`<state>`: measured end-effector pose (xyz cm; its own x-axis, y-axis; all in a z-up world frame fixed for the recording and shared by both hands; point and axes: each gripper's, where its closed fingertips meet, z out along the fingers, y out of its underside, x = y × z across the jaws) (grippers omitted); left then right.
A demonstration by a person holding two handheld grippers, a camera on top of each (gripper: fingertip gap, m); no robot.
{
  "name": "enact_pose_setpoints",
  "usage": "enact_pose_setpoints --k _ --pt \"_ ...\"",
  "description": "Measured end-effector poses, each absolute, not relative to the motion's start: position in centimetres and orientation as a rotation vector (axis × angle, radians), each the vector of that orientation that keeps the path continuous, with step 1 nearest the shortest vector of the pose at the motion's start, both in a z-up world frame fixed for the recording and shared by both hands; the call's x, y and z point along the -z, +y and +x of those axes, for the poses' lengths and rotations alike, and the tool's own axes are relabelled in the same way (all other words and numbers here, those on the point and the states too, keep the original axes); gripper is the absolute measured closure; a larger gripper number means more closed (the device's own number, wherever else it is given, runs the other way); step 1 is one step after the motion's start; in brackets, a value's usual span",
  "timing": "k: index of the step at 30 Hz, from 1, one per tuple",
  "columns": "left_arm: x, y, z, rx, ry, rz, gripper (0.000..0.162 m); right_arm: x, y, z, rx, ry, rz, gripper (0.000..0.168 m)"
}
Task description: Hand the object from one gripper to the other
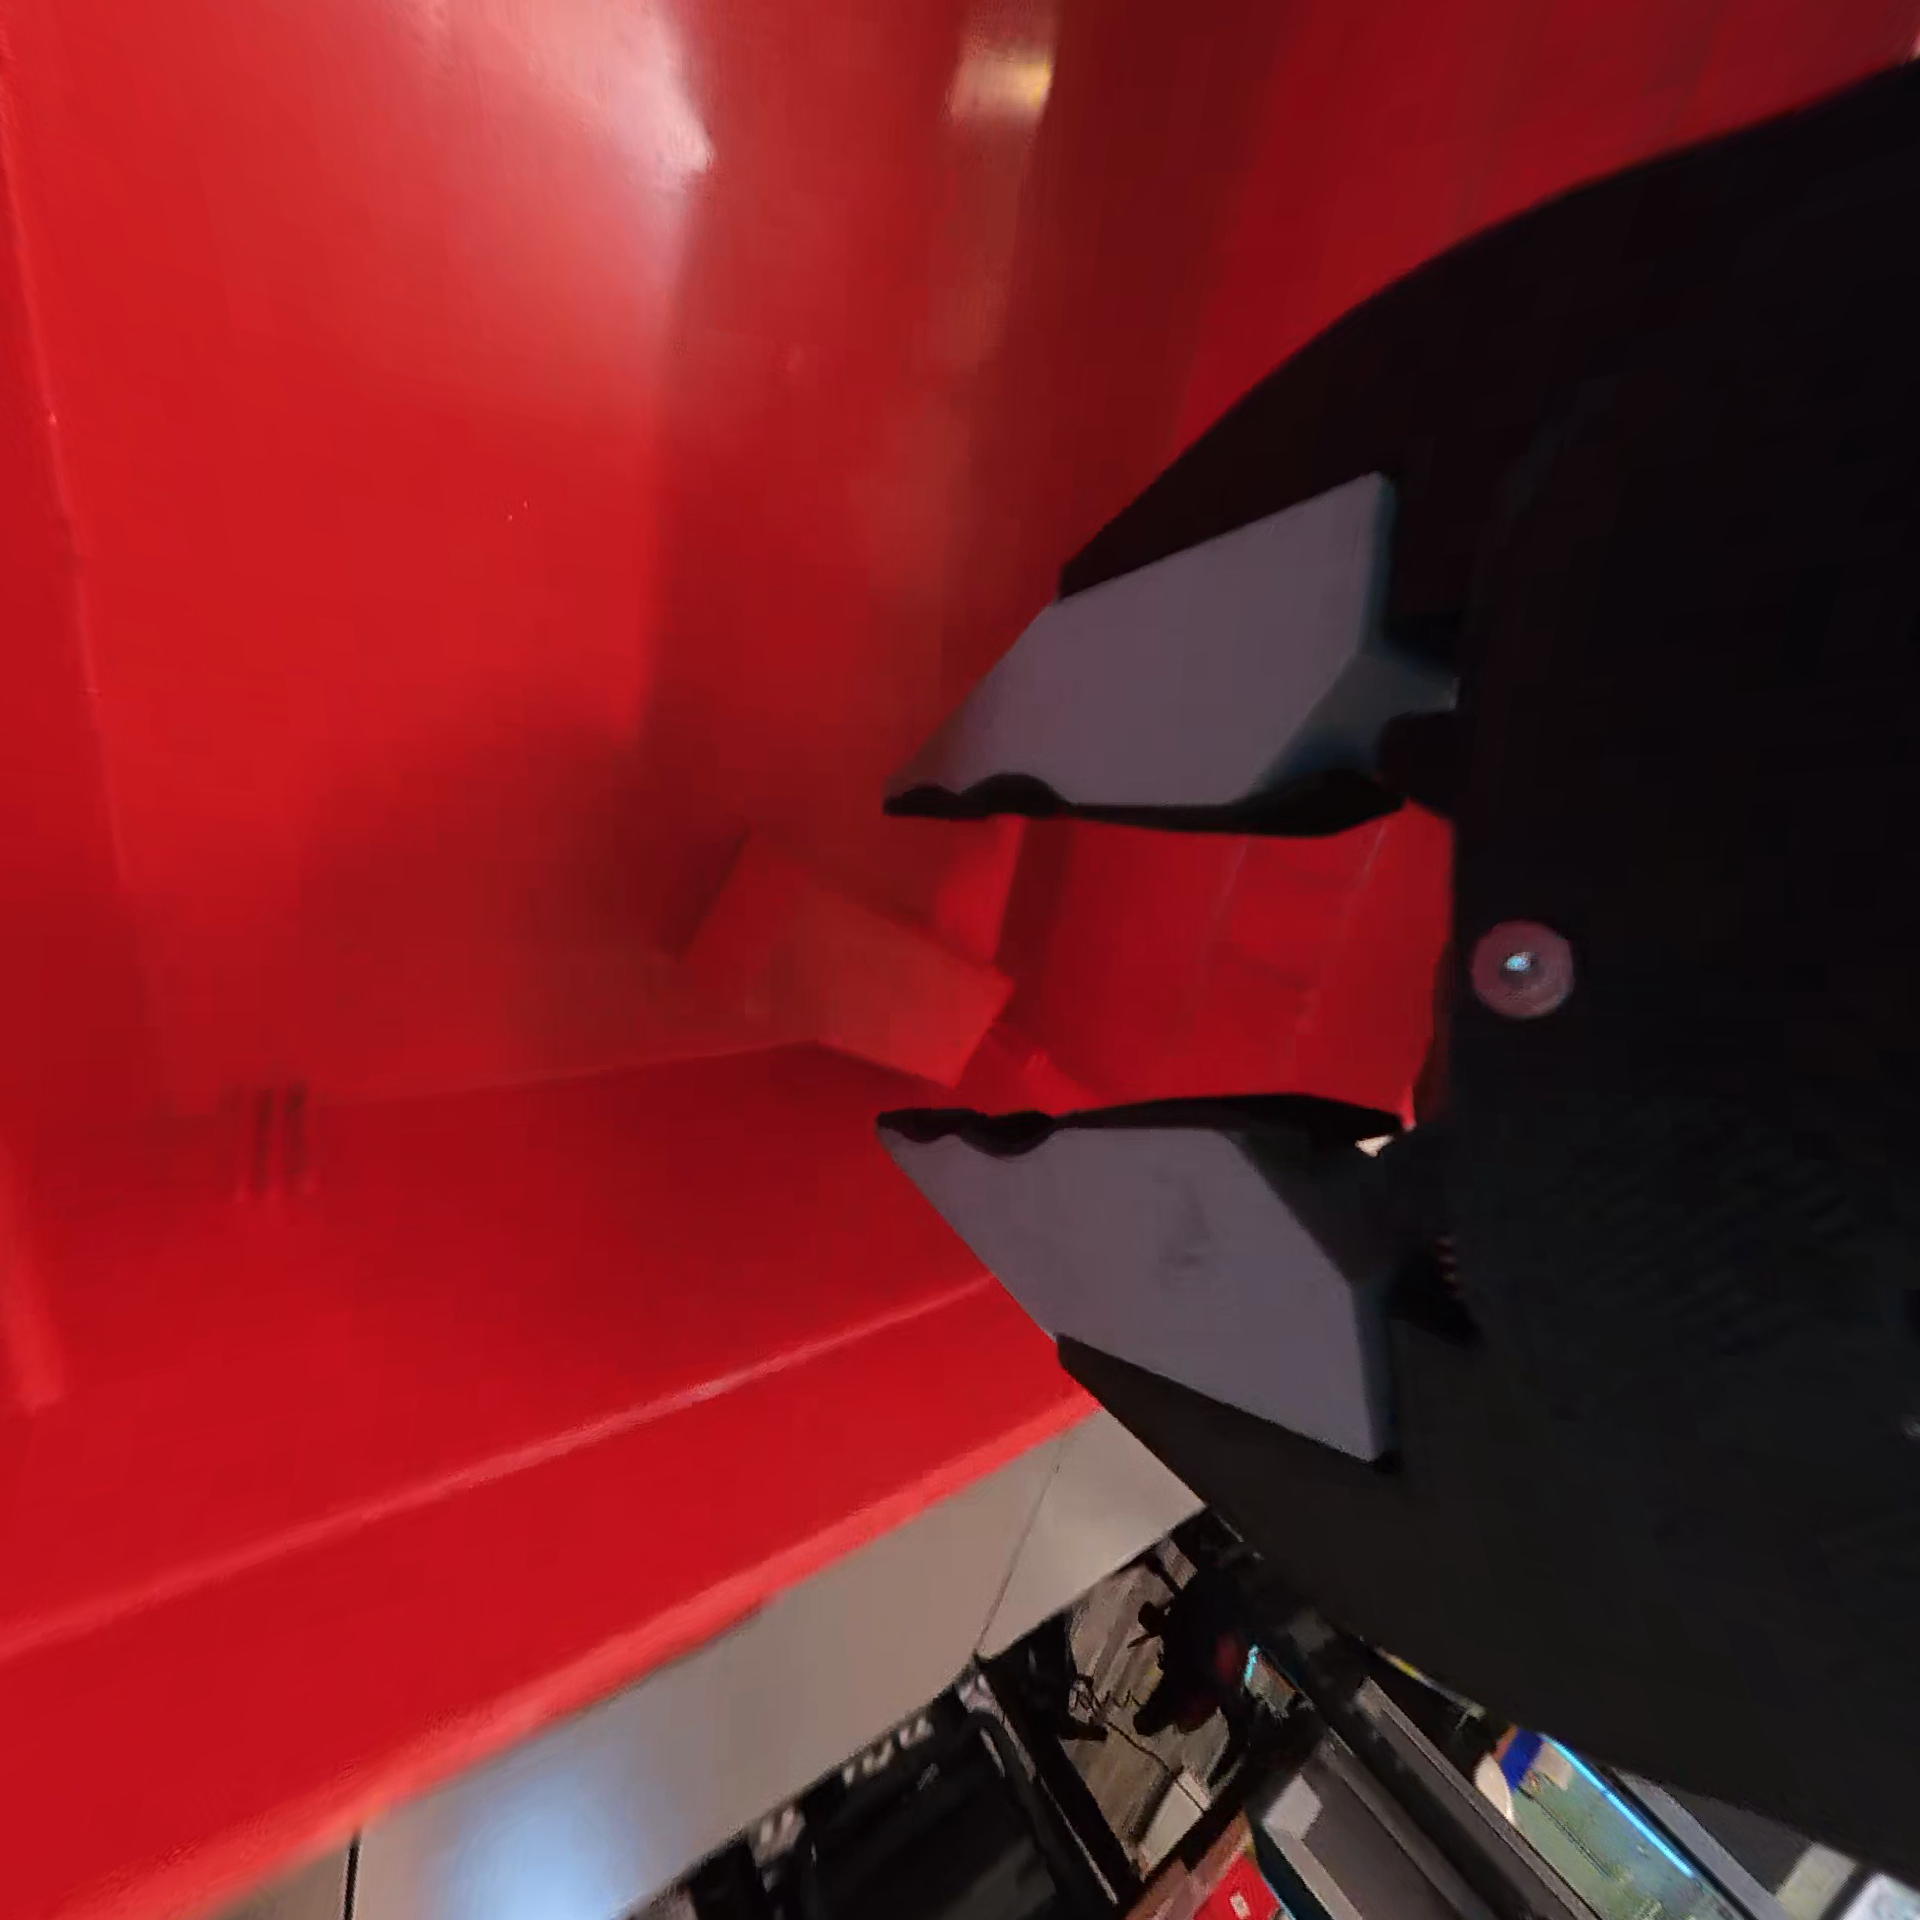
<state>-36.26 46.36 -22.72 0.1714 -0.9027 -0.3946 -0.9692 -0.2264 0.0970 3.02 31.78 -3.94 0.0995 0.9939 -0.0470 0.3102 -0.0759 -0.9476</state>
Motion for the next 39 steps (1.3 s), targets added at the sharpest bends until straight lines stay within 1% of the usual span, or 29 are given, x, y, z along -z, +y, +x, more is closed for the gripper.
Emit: enact_pose_setpoints --k 5,7,8,9,14,17,20,22,25,28,30,32,34,35,39 --pt "25.1 46.6 -37.3 -0.586 1.933 -2.368 0.101 3.8 32.3 4.0 -1.070 -1.305 -1.507 0.127" --pt "25.4 46.8 -37.3 -0.560 1.936 -2.399 0.111 4.0 32.7 4.3 -1.056 -1.300 -1.519 0.126" --pt "25.5 47.2 -37.0 -0.538 1.917 -2.393 0.121 3.9 32.8 4.4 -1.052 -1.294 -1.517 0.127" --pt "25.6 47.1 -36.8 -0.506 1.918 -2.398 0.124 3.9 32.8 4.5 -1.055 -1.292 -1.514 0.127" --pt "25.4 46.6 -36.6 -0.497 1.920 -2.376 0.127 3.9 32.8 5.0 -1.061 -1.290 -1.511 0.127" --pt "24.2 46.2 -35.4 -0.475 1.868 -2.293 0.127 3.9 32.7 5.4 -1.068 -1.285 -1.505 0.128" --pt "20.9 46.4 -32.6 -0.410 1.737 -2.150 0.127 3.7 32.4 5.2 -1.099 -1.280 -1.495 0.128" --pt "17.1 46.6 -29.0 -0.304 1.590 -1.986 0.126 3.4 31.9 4.8 -1.100 -1.290 -1.474 0.128" --pt "10.1 44.2 -21.8 0.039 1.344 -1.709 0.127 3.5 31.3 3.8 -1.060 -1.315 -1.443 0.128" --pt "2.5 38.9 -15.4 0.488 1.096 -1.420 0.127 4.0 30.7 2.7 -1.032 -1.345 -1.443 0.128" --pt "-0.9 35.7 -13.0 0.756 0.921 -1.310 0.127 3.8 30.3 2.0 -1.044 -1.343 -1.438 0.127" --pt "-1.9 33.6 -11.0 0.972 0.790 -1.317 0.127 2.8 29.8 1.2 -1.070 -1.313 -1.404 0.127" --pt "-1.3 31.8 -9.0 1.188 0.689 -1.394 0.127 1.9 29.2 0.4 -1.087 -1.291 -1.371 0.126" --pt "-1.5 30.4 -8.0 1.264 0.685 -1.352 0.127 1.7 28.9 0.0 -1.076 -1.288 -1.362 0.126" --pt "-0.1 28.1 -6.0 1.262 0.708 -1.348 0.127 2.2 27.4 -1.5 -1.043 -1.328 -1.350 0.124"
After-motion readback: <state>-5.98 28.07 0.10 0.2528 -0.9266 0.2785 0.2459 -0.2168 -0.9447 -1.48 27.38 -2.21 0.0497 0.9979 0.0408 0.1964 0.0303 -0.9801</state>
